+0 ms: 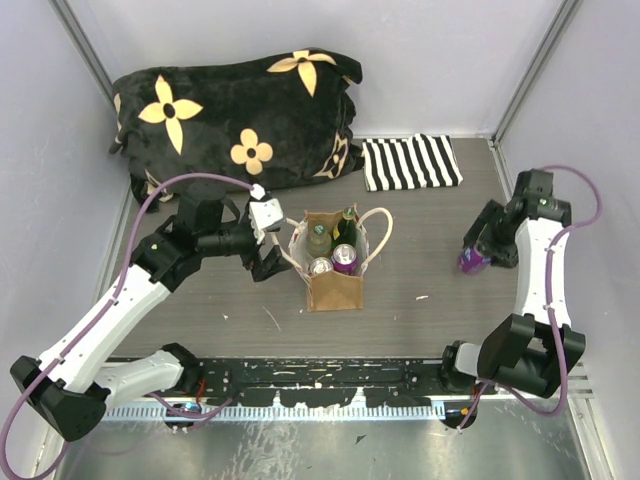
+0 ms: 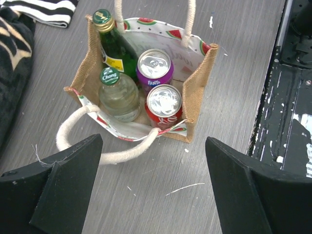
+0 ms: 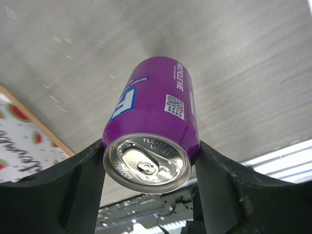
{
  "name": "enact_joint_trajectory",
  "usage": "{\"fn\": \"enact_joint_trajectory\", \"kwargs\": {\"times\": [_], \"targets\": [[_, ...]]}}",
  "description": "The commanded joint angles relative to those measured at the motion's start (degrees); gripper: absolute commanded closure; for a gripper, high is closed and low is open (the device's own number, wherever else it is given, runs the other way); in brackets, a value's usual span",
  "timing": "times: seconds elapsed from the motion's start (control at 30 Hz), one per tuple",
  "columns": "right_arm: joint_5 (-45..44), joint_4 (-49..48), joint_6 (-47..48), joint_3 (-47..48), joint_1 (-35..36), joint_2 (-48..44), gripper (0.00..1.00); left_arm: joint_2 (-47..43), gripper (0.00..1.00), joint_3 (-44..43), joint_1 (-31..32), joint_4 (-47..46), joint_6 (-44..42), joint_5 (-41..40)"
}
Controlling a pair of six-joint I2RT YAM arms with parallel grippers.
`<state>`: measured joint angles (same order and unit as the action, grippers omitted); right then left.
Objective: Place the beverage into the canvas bag
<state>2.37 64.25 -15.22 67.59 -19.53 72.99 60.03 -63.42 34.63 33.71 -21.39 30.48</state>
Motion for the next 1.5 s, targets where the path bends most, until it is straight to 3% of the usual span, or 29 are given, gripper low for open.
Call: {"fn": "enact_joint_trajectory", "kwargs": {"times": [0.0, 0.2, 0.43, 0.6, 1.1, 1.47], "targets": [[5.92, 0.68, -1.57, 13.37, -0.07, 0.73, 0.99, -0.75, 0.07, -0.81, 2.01, 0.59, -2.94, 0.72], [12.46, -0.29, -6.51, 28.12, 3.67, 3.78, 0.99, -0.74, 0.07, -0.52, 5.49, 1.95, -5.56, 1.26], [9.64, -0.78, -12.48, 43.82, 19.10, 10.24, 0.99, 0.52, 0.07, 1.15, 11.59, 1.27, -7.76, 1.15], [7.64, -2.53, -14.70, 50.04, 28.47, 13.48, 0.99, 2.08, 0.07, 4.67, 13.24, -2.32, -8.37, -0.15], [0.60, -2.90, -14.90, 46.87, 48.41, 15.52, 0.99, 10.77, 0.06, 8.60, 13.40, -12.24, -4.57, -2.50], [0.61, -3.71, -15.95, 40.45, 54.56, 15.34, 0.99, 12.30, 0.07, 11.59, 16.35, -13.57, -1.48, 1.93]]}}
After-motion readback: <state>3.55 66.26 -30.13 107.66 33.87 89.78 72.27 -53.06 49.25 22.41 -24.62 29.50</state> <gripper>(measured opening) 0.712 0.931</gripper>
